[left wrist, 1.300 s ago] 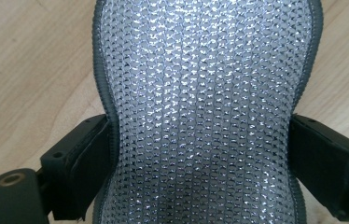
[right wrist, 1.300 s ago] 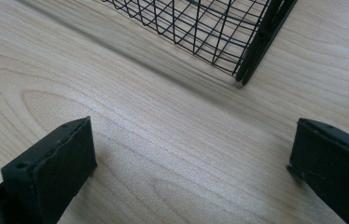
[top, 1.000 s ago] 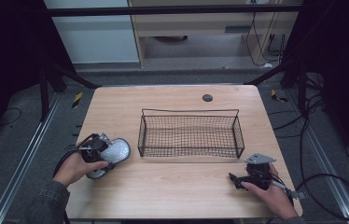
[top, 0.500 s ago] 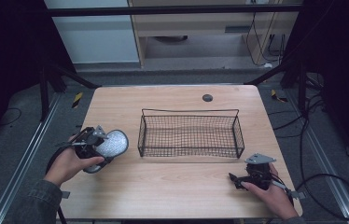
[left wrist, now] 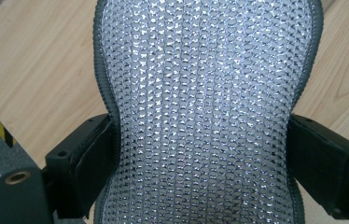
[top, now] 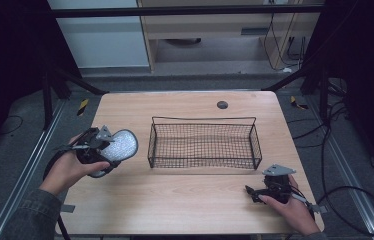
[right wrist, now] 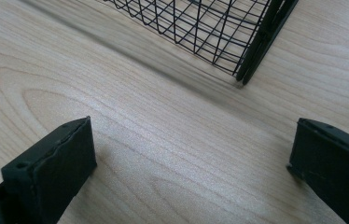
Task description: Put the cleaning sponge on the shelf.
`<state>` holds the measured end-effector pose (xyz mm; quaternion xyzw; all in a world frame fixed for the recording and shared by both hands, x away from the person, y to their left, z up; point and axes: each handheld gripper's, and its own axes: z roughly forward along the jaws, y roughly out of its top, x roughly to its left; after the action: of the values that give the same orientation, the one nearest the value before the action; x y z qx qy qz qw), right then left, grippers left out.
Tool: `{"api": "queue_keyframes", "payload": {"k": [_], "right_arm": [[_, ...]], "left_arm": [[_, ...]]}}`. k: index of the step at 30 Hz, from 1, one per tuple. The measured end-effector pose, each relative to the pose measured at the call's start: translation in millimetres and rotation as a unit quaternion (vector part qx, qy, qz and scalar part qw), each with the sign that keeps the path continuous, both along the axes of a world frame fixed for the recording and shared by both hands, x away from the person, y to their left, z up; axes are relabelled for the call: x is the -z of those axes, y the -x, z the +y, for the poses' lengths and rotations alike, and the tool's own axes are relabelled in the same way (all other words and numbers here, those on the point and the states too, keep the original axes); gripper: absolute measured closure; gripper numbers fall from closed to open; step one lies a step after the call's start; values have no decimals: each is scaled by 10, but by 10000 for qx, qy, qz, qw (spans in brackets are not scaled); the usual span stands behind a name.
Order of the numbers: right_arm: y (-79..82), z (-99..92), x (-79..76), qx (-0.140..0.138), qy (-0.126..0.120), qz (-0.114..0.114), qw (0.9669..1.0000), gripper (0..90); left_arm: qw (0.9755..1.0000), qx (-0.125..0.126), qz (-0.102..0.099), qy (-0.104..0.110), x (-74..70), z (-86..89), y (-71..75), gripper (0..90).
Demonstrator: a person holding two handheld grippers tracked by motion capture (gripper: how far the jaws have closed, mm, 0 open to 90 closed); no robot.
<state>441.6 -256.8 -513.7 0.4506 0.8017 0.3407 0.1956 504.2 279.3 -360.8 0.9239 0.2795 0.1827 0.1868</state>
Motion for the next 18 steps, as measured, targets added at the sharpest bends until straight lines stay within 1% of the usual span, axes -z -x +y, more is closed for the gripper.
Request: {"api": "queue_keyframes", "payload": {"k": [9,12,13,14,15,17,18], "right_arm": [[1,-3,0,-11,2,1,10000,4],[2,-8,-1,-29,5,6,10000,4],[2,-8,-1,-29,5,6,10000,4],[6,-13,-2,-30,-4,18,10000,4],[8,-20,-3,-36,8,19,10000,5],[10,-30,-1,-35,12,2,10000,5],[12,-35,-2,-27,-4,12,10000,6]], "left_arm": [[9996,144,-204,-111,-246,-129,-35,115],[9993,221,-266,-161,-317,-203,-55,114],[9993,221,-266,-161,-317,-203,-55,114],[9989,276,-313,-193,-366,-256,-75,114],[9989,280,-325,-181,-386,-288,-81,114],[9983,378,-376,-236,-419,-354,-107,114],[9981,424,-363,-275,-432,-387,-121,115]]}}
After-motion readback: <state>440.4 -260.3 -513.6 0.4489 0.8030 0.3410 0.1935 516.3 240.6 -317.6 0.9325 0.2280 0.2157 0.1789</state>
